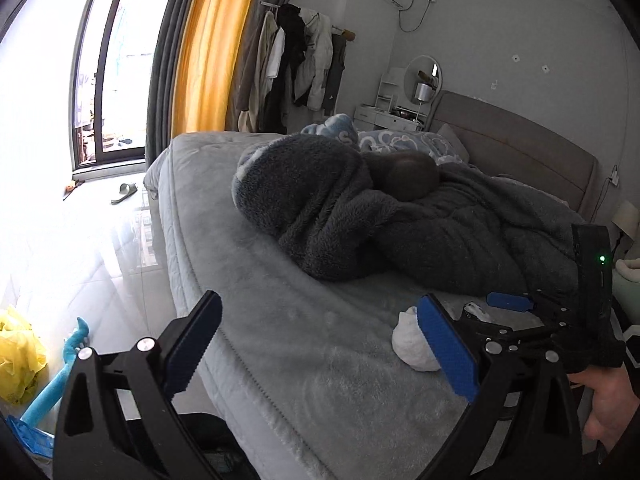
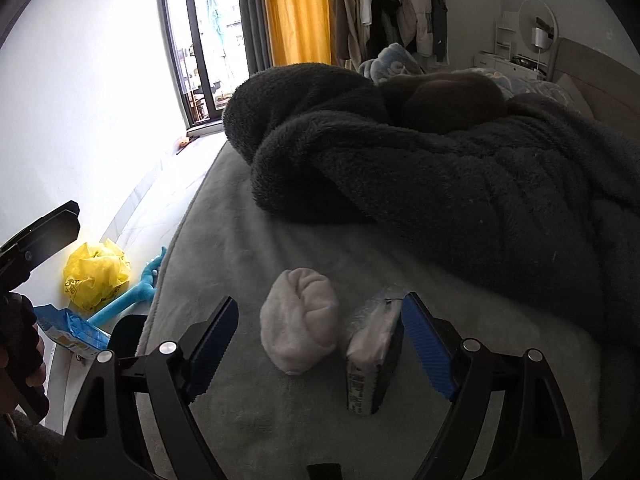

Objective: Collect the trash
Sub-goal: 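Grasp the white tissue ball with the left tool while the right tool grasps the black mask packet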

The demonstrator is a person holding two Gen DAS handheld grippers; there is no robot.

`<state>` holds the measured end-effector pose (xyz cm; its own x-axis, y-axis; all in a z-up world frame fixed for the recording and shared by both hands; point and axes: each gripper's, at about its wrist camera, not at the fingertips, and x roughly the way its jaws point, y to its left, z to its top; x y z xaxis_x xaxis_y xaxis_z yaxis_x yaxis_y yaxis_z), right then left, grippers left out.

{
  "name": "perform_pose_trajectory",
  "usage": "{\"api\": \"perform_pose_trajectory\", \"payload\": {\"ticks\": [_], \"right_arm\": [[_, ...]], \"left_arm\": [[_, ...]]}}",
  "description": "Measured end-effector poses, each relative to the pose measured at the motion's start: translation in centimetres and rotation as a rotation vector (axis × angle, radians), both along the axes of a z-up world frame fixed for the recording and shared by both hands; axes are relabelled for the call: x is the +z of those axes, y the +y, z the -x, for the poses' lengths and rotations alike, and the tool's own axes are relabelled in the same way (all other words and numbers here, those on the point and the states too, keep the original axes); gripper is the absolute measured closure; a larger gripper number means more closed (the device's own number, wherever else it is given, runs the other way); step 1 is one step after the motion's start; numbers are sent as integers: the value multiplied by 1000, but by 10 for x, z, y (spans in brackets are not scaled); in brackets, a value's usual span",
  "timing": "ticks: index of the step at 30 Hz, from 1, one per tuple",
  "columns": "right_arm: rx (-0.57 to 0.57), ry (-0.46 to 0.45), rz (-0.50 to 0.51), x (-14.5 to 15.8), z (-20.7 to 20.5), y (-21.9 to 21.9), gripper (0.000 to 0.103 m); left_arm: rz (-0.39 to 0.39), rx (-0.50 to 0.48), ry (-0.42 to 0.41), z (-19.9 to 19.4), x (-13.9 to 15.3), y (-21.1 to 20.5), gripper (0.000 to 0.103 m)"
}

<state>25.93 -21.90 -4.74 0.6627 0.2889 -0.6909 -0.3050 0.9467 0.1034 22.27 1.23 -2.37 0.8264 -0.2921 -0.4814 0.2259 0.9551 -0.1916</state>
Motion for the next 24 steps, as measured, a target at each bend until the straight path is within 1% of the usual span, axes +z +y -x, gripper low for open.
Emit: {"api": "perform_pose_trajectory", "payload": {"ticks": [1,2,4,5,6,7,9,11,13,15,17,21,24], "right_arm": [[1,14,-4,-3,-3,-3,23],[6,31,-4,-5,-7,-6,36],[4,51,11,-10,-13,-10,39],[3,62,10,-12,-15,-12,45],[4,84,-1,-16,-19,-16,51],[1,95,-8,-19,-22,-20,53],[-5,115,-18,-22,-26,-27,61],[-11,126,-20,-23,-27,-33,67],[-17,131,-32,-23,-29,-41,71],[-22,135,-47,-23,-30,-48,77],[-24,139,-46,-24,-31,-52,81],[-20,151,-39,-28,-31,-59,84],[-24,156,-37,-30,-30,-67,85]], "left_arm": [[4,-9,5,-3,-2,-3,4],[16,-21,13,-6,-4,-5,4],[62,-61,45,-12,-9,-10,4],[76,-78,58,-15,-11,-13,4],[78,-90,64,-17,-13,-16,3],[69,-102,64,-18,-14,-20,3],[44,-126,63,-21,-16,-30,4],[26,-154,69,-22,-20,-40,4],[10,-172,80,-25,-24,-49,4],[6,-193,93,-28,-28,-57,3],[2,-214,104,-31,-32,-66,4],[-22,-238,133,-36,-41,-83,4],[-20,-254,164,-40,-47,-94,4]]}}
